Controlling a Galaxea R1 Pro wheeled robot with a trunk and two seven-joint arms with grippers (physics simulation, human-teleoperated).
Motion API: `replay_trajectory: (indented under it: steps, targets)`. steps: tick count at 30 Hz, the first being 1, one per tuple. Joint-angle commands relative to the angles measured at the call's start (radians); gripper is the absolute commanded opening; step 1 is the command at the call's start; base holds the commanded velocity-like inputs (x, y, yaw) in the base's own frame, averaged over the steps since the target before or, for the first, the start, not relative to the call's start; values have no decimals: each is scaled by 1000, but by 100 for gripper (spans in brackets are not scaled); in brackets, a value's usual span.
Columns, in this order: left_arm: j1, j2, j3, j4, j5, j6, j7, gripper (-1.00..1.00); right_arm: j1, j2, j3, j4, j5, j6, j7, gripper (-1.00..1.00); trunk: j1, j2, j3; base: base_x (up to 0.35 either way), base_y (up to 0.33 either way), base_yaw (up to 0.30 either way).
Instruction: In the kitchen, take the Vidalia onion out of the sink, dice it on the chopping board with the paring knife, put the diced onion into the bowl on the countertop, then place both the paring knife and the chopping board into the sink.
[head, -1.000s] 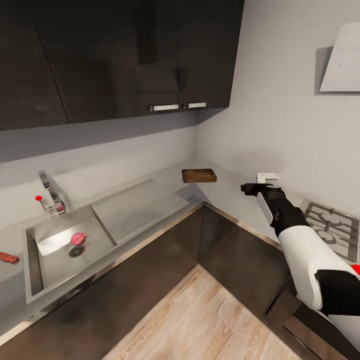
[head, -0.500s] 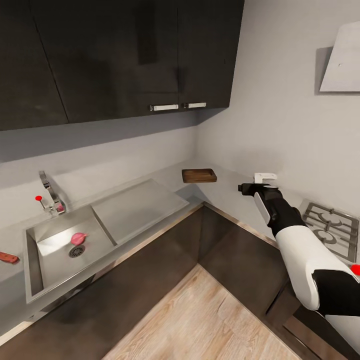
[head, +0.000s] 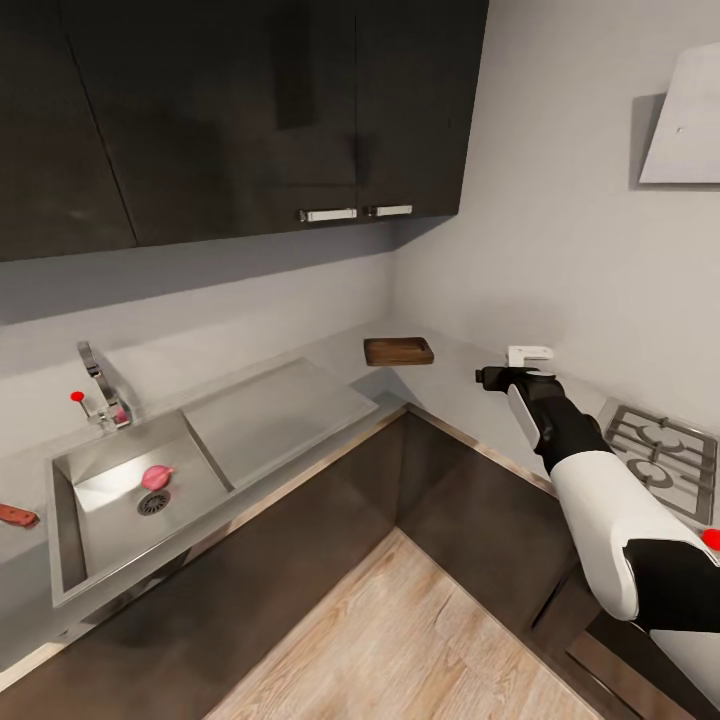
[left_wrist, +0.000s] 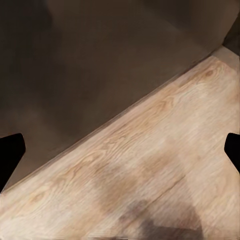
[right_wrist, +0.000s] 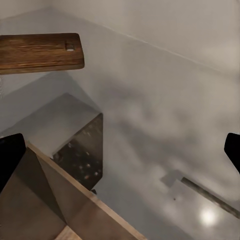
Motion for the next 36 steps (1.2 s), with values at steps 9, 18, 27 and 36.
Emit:
replay_trajectory:
  steps: [9, 18, 27, 36]
  targets:
    - [0, -24, -4, 135, 4, 11, -1, 100, -1, 0, 1, 0, -3, 5, -4, 100, 1, -2, -2, 0, 0, 0]
    - [0, -32, -3, 133, 0, 193, -3, 100, -1, 0, 1, 2, -3, 5, -4, 100, 1, -2, -2, 0, 0, 0]
    - [0, -31, -7, 124, 1, 205, -11, 100, -1, 0, 1, 2, -3, 5, -4, 100, 1, -2, -2, 0, 0, 0]
    - [0, -31, -7, 122, 1, 205, -9, 100, -1, 0, 1, 2, -3, 5, -4, 100, 1, -2, -2, 57, -41, 0]
